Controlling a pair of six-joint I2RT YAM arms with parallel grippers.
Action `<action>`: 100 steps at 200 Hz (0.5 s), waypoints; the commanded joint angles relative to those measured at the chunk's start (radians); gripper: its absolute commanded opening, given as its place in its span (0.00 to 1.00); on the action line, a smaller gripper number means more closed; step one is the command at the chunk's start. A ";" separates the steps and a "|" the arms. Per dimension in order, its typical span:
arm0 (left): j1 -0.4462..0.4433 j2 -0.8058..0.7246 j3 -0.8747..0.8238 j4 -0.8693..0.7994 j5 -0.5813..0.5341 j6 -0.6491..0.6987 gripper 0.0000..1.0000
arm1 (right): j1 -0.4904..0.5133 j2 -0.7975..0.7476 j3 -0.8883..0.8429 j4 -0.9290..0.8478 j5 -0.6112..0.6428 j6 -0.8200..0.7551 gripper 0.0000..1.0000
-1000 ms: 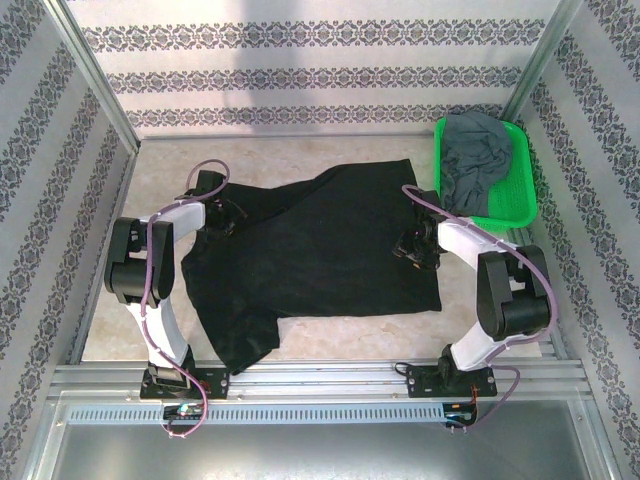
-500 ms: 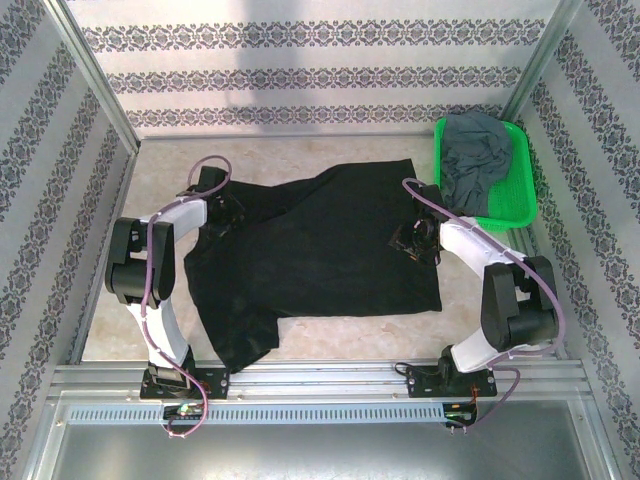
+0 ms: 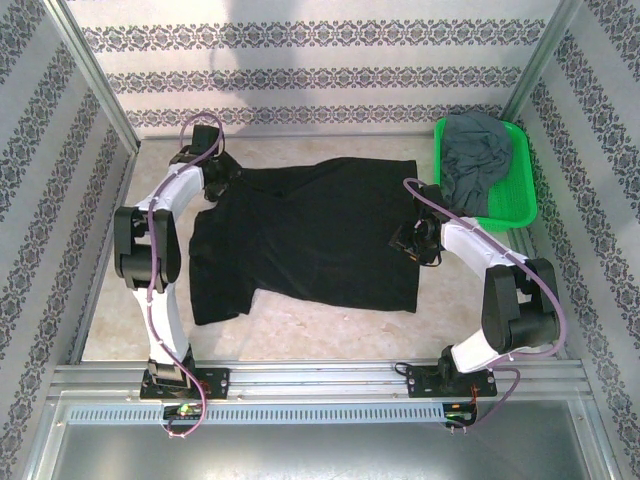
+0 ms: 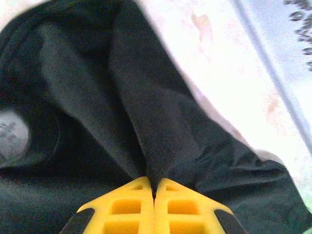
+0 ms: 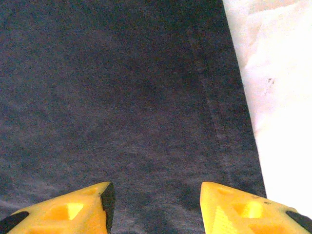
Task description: Fold and stack the t-shirts
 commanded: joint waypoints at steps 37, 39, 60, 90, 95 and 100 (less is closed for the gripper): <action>0.024 0.031 -0.069 -0.052 0.021 0.005 0.14 | 0.019 0.113 0.038 -0.003 -0.029 0.026 0.51; 0.025 0.032 -0.069 -0.050 0.022 0.004 0.14 | 0.020 0.116 0.038 -0.004 -0.029 0.027 0.51; 0.031 0.056 -0.029 -0.073 0.034 0.015 0.26 | 0.024 0.144 0.028 -0.008 -0.025 0.036 0.51; 0.031 0.082 0.017 -0.108 0.047 0.031 0.34 | 0.025 0.149 0.022 -0.003 -0.020 0.035 0.50; 0.030 0.081 0.015 -0.108 0.048 0.032 0.34 | 0.023 0.149 0.023 -0.003 -0.019 0.033 0.51; 0.030 0.083 0.014 -0.105 0.052 0.032 0.34 | 0.023 0.151 0.026 -0.003 -0.019 0.031 0.51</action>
